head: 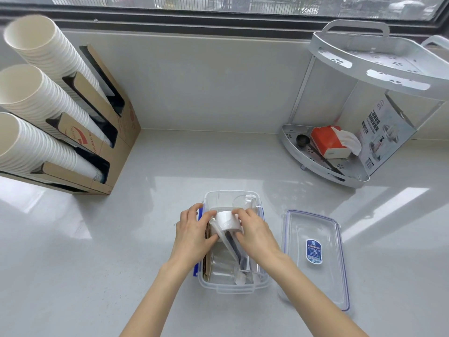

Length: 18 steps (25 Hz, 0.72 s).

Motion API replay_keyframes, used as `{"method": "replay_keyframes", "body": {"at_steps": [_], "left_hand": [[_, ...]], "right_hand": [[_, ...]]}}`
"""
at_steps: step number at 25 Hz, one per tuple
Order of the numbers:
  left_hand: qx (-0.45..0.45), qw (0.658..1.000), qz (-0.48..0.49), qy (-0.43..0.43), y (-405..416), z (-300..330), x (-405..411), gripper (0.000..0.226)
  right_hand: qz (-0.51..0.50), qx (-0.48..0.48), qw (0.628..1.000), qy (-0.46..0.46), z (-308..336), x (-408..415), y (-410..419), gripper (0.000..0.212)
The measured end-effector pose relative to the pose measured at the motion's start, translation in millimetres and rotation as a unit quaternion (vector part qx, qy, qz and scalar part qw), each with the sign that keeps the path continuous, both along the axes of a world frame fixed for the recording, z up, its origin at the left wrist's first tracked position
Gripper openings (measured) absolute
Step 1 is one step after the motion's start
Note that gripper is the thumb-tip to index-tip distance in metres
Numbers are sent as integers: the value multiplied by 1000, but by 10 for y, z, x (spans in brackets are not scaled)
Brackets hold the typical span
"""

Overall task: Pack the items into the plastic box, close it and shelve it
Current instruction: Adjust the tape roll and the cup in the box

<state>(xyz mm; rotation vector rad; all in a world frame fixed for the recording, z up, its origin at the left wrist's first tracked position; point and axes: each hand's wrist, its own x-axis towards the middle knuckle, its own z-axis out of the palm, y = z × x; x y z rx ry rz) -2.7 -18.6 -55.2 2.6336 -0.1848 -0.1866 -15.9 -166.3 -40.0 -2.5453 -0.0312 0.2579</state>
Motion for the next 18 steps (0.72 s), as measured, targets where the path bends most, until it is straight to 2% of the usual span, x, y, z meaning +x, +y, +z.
{"method": "replay_keyframes", "body": {"at_steps": [6, 10, 14, 18], "left_hand": [[16, 999, -29, -6, 32, -22, 77, 50], [12, 1000, -24, 7, 11, -9, 113, 60], [24, 999, -11, 18, -12, -31, 180, 44], [16, 1000, 12, 2, -48, -20, 214, 40]], "right_hand": [[-3, -1, 1000, -29, 7, 65, 19, 38], [-23, 10, 999, -37, 46, 128, 12, 39], [-30, -98, 993, -56, 24, 205, -63, 35], [-15, -140, 988, -58, -55, 276, -75, 26]]}}
